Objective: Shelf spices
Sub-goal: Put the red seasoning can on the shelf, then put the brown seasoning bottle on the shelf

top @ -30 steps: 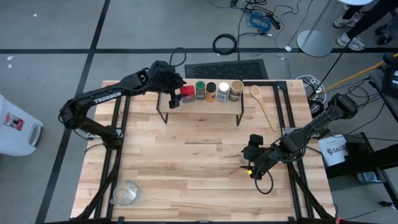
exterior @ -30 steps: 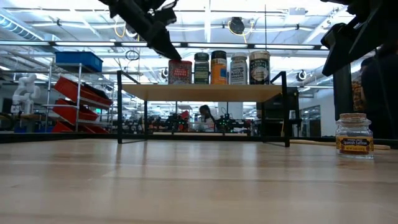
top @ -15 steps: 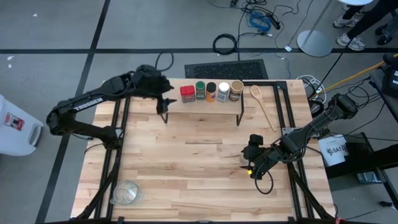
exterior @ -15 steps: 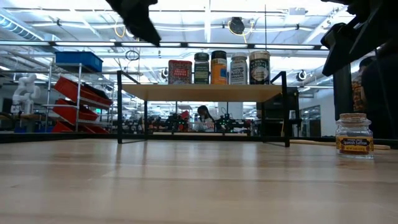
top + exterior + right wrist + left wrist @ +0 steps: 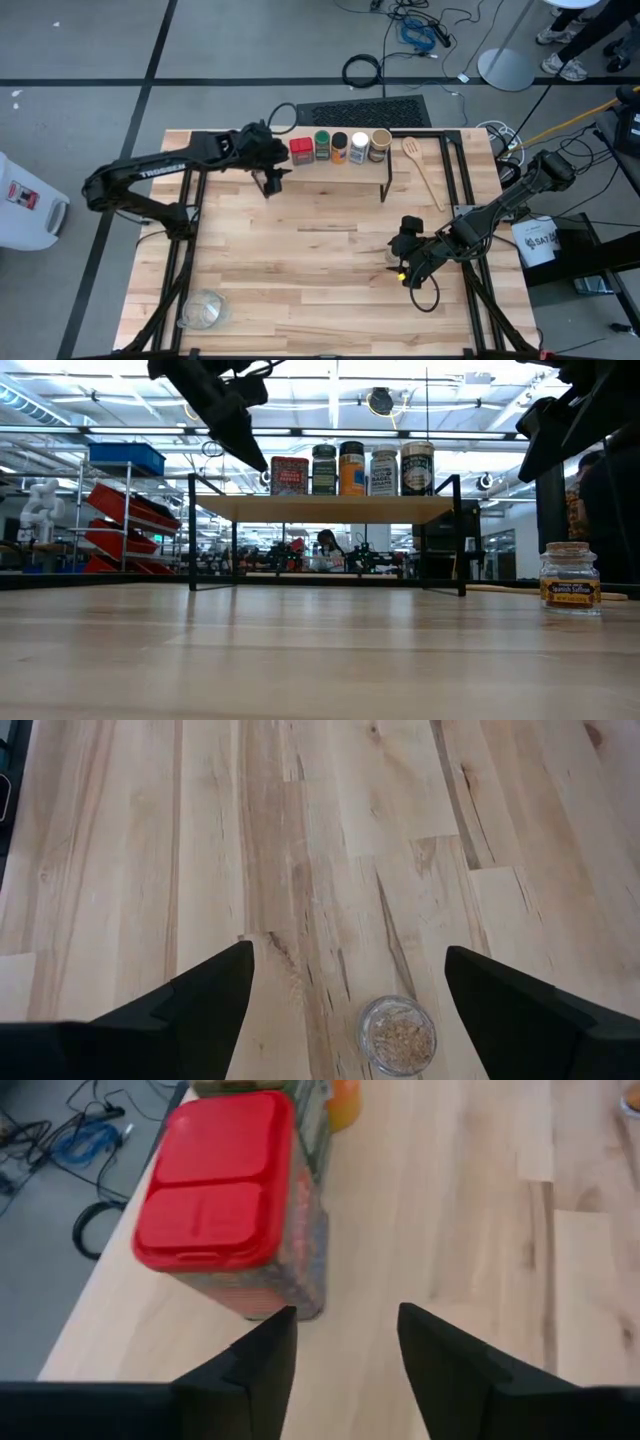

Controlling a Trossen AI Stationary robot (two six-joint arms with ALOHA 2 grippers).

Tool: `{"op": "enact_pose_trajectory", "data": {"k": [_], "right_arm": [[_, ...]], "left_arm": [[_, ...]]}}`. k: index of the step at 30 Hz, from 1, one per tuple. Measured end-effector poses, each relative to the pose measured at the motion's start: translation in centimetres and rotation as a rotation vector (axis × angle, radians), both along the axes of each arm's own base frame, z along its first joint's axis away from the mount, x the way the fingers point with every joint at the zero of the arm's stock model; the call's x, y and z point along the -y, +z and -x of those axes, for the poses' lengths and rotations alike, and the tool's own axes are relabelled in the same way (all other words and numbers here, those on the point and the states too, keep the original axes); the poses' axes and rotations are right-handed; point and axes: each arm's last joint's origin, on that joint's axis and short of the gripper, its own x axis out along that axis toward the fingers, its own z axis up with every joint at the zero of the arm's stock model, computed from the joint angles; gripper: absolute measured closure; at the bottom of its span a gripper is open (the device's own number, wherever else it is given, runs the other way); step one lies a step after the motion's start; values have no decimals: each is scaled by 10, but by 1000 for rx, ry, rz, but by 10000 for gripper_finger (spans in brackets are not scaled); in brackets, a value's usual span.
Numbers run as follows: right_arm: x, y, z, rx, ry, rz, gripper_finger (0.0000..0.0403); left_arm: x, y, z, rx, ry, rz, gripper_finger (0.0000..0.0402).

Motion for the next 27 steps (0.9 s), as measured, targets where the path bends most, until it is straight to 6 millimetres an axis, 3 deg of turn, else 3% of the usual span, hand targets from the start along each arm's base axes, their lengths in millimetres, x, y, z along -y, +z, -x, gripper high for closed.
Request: {"op": "enact_pose_trajectory", "data": {"k": [11,27], "right_arm": [[0,0,0,0,3,2,87],[0,0,0,-1,-6,-6,87]], "left_arm": [[-9,-16,-17,-22,19,-7,263],[-9,-20,-20,-30,47,-4,267]]}}
